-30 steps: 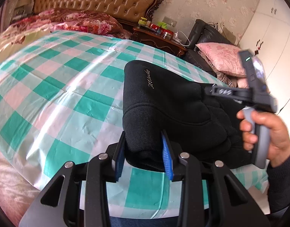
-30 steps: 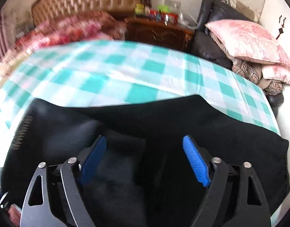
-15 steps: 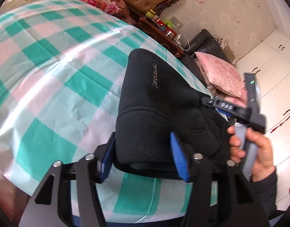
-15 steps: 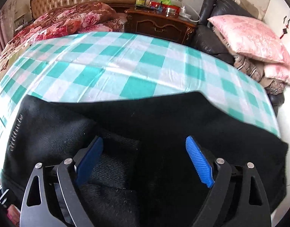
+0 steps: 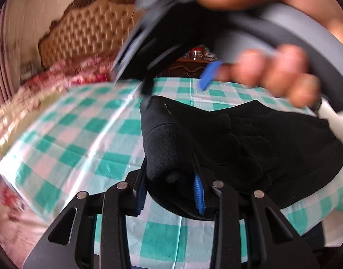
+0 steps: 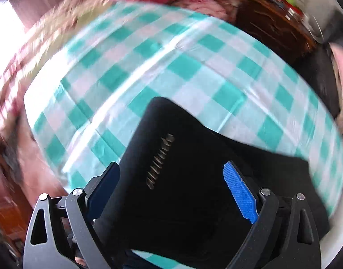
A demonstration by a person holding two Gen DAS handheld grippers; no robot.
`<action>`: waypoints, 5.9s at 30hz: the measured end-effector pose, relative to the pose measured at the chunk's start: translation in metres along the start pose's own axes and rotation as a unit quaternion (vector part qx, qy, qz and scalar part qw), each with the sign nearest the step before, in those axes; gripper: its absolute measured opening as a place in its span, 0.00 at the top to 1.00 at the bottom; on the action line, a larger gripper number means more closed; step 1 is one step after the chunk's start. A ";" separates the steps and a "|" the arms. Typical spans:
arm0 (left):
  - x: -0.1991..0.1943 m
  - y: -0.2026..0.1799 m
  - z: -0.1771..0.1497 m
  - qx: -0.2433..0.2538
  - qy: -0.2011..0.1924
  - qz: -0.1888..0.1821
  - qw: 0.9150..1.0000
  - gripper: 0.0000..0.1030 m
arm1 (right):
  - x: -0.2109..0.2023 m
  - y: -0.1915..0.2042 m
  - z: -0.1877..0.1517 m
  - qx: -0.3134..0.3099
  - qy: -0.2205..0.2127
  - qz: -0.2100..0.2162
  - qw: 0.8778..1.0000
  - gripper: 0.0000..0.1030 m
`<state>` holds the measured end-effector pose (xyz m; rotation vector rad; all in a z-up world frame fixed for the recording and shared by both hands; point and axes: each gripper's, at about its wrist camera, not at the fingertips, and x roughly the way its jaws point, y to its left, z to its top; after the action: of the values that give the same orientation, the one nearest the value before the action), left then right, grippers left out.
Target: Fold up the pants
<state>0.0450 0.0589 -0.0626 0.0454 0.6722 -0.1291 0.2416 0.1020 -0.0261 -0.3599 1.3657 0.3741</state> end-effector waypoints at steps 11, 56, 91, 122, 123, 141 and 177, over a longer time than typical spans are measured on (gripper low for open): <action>-0.033 -0.056 0.034 0.107 -0.071 0.040 0.991 0.70 | -0.022 -0.039 -0.010 0.011 -0.016 0.080 0.997 0.64; 0.008 -0.385 -0.030 0.565 -0.248 0.085 0.782 0.76 | -0.071 -0.409 -0.334 0.275 -0.199 0.087 0.937 0.80; 0.028 -0.415 -0.063 0.563 -0.317 -0.007 0.763 0.16 | -0.073 -0.422 -0.421 0.327 -0.242 -0.183 0.895 0.50; 0.220 -0.444 0.185 0.188 0.194 -0.325 0.906 0.86 | -0.014 -0.365 -0.461 0.400 -0.272 -0.170 0.858 0.38; 0.222 -0.448 0.181 0.194 0.194 -0.320 0.907 0.86 | -0.013 -0.364 -0.460 0.399 -0.271 -0.176 0.858 0.38; 0.191 -0.407 0.166 0.153 0.208 -0.330 0.908 0.84 | -0.013 -0.356 -0.456 0.406 -0.258 -0.208 0.852 0.36; 0.057 -0.229 0.051 0.164 0.121 -0.261 0.944 0.55 | -0.058 -0.341 -0.495 0.479 -0.221 -0.331 0.783 0.18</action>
<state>0.0894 -0.1785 -0.0584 0.2070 0.8916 -0.7573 -0.0428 -0.4300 -0.0416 0.1244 0.7372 -0.7886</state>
